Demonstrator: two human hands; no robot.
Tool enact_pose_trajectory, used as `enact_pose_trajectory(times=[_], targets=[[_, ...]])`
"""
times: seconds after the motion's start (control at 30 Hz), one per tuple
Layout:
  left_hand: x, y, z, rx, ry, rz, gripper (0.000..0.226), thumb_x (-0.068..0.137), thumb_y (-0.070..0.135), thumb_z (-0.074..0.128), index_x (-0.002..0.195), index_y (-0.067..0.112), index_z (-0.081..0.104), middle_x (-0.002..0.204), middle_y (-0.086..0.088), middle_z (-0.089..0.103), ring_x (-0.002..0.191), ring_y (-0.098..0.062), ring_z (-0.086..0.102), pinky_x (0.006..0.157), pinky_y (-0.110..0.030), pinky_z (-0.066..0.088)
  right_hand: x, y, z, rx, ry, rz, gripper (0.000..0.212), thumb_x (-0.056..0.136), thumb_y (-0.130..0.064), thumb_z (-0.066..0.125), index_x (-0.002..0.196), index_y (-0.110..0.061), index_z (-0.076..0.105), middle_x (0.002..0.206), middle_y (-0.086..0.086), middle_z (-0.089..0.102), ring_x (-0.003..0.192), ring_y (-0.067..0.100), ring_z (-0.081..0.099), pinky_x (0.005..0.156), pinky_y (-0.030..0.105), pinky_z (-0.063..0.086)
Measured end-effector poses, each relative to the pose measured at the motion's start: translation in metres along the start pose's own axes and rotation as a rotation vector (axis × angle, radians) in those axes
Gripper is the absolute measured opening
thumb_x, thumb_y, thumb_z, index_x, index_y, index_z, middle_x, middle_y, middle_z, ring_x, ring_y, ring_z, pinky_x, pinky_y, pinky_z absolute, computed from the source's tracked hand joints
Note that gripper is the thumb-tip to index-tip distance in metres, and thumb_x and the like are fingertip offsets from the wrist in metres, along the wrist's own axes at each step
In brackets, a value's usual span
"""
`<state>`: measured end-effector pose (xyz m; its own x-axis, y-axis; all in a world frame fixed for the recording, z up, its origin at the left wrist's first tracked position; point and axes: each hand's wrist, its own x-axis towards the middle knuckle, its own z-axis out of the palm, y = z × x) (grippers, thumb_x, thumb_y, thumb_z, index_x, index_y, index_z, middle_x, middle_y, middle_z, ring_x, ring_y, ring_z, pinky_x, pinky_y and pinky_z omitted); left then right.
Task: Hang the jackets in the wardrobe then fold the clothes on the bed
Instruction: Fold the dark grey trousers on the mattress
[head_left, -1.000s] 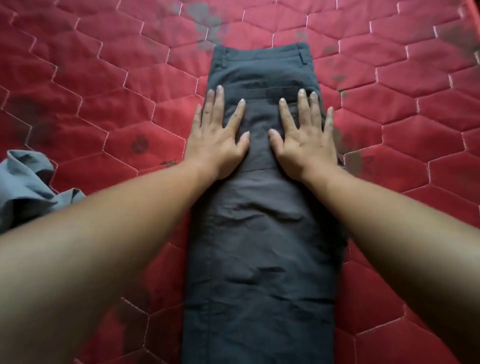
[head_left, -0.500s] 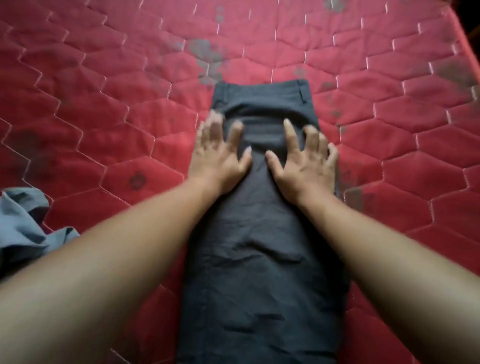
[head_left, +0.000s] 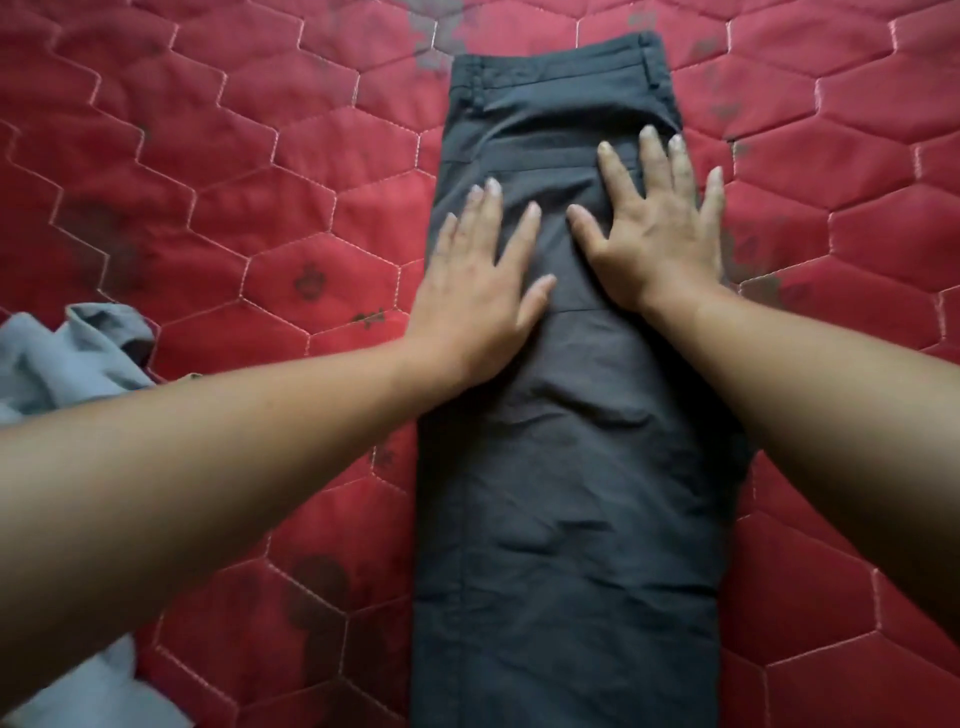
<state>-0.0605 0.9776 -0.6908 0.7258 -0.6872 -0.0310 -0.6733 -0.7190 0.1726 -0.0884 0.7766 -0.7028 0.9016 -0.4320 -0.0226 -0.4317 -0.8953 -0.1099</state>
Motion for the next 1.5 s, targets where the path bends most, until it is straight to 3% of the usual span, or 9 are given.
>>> enact_pose_trajectory(times=[0.13, 0.2, 0.37, 0.47, 0.63, 0.8, 0.93, 1.17, 1.5], targets=[[-0.03, 0.009, 0.014, 0.104, -0.022, 0.01, 0.072, 0.098, 0.059, 0.025, 0.16, 0.025, 0.015, 0.167, -0.016, 0.004, 0.155, -0.027, 0.001, 0.126, -0.043, 0.004, -0.004, -0.004, -0.004, -0.179, 0.079, -0.044, 0.069, 0.097, -0.064, 0.017, 0.158, -0.033, 0.023, 0.169, 0.009, 0.001, 0.155, 0.031, -0.007, 0.116, 0.071, -0.003], [-0.027, 0.006, 0.013, 0.115, -0.004, 0.005, 0.072, 0.097, 0.06, 0.024, 0.16, 0.025, 0.016, 0.167, -0.015, 0.006, 0.155, -0.027, 0.003, 0.126, -0.043, 0.005, -0.006, -0.013, -0.01, -0.32, 0.038, -0.11, 0.066, 0.1, -0.057, 0.013, 0.16, -0.029, 0.019, 0.17, 0.007, -0.005, 0.155, 0.031, -0.012, 0.115, 0.072, -0.003], [-0.028, 0.008, 0.011, 0.108, -0.031, 0.016, 0.07, 0.1, 0.057, 0.026, 0.16, 0.025, 0.014, 0.168, -0.015, 0.003, 0.155, -0.026, 0.001, 0.126, -0.043, 0.002, -0.112, -0.013, -0.005, 0.012, -0.065, -0.129, 0.069, 0.103, -0.058, 0.024, 0.162, -0.023, 0.016, 0.17, 0.009, 0.004, 0.156, 0.03, -0.002, 0.121, 0.063, -0.001], [-0.044, 0.012, 0.008, 0.066, -0.013, -0.037, 0.065, 0.103, 0.053, 0.026, 0.16, 0.024, 0.017, 0.168, -0.013, 0.005, 0.155, -0.025, 0.001, 0.126, -0.042, 0.002, -0.187, 0.002, -0.003, -0.026, -0.1, -0.216, 0.077, 0.098, -0.069, 0.018, 0.162, -0.024, 0.016, 0.169, 0.011, 0.008, 0.156, 0.031, 0.002, 0.123, 0.058, 0.001], [-0.133, 0.039, 0.011, 0.051, -0.048, -0.005, 0.066, 0.101, 0.057, 0.025, 0.16, 0.028, 0.015, 0.167, -0.016, 0.002, 0.155, -0.027, 0.0, 0.125, -0.044, 0.003, -0.226, -0.002, -0.01, -0.11, -0.158, -0.204, 0.082, 0.097, -0.071, 0.018, 0.162, -0.022, 0.01, 0.169, 0.015, -0.002, 0.155, 0.035, -0.006, 0.122, 0.061, -0.001], [-0.228, 0.054, 0.019, 0.075, -0.094, 0.056, 0.067, 0.101, 0.055, 0.025, 0.16, 0.024, 0.02, 0.166, -0.021, 0.005, 0.155, -0.032, 0.003, 0.125, -0.048, 0.01, -0.3, -0.013, -0.013, -0.098, -0.171, -0.342, 0.074, 0.1, -0.061, 0.023, 0.159, -0.017, 0.026, 0.168, 0.015, 0.013, 0.155, 0.035, 0.011, 0.122, 0.06, 0.013], [-0.299, 0.07, 0.026, 0.065, -0.087, 0.053, 0.065, 0.101, 0.051, 0.032, 0.159, 0.022, 0.024, 0.166, -0.021, 0.007, 0.155, -0.033, 0.005, 0.123, -0.052, 0.013, -0.382, -0.013, -0.007, -0.112, -0.174, -0.301, 0.071, 0.101, -0.056, 0.029, 0.16, -0.018, 0.023, 0.168, 0.015, 0.01, 0.155, 0.034, 0.007, 0.122, 0.058, 0.012], [-0.388, 0.092, 0.039, 0.075, -0.115, 0.065, 0.068, 0.1, 0.053, 0.033, 0.16, 0.024, 0.021, 0.167, -0.018, 0.004, 0.155, -0.035, 0.001, 0.122, -0.057, 0.013, -0.508, -0.025, 0.006, -0.094, -0.176, -0.294, 0.075, 0.099, -0.058, 0.036, 0.16, -0.016, 0.025, 0.169, 0.014, 0.008, 0.156, 0.034, 0.005, 0.118, 0.069, 0.012], [-0.536, 0.117, 0.04, 0.089, -0.21, 0.128, 0.073, 0.099, 0.057, 0.035, 0.16, 0.022, 0.018, 0.168, -0.015, 0.002, 0.155, -0.034, 0.0, 0.121, -0.058, 0.015, -0.631, -0.027, -0.001, -0.102, -0.262, -0.284, 0.079, 0.099, -0.06, 0.034, 0.161, -0.013, 0.02, 0.169, 0.013, 0.004, 0.156, 0.031, 0.002, 0.119, 0.066, 0.013]])
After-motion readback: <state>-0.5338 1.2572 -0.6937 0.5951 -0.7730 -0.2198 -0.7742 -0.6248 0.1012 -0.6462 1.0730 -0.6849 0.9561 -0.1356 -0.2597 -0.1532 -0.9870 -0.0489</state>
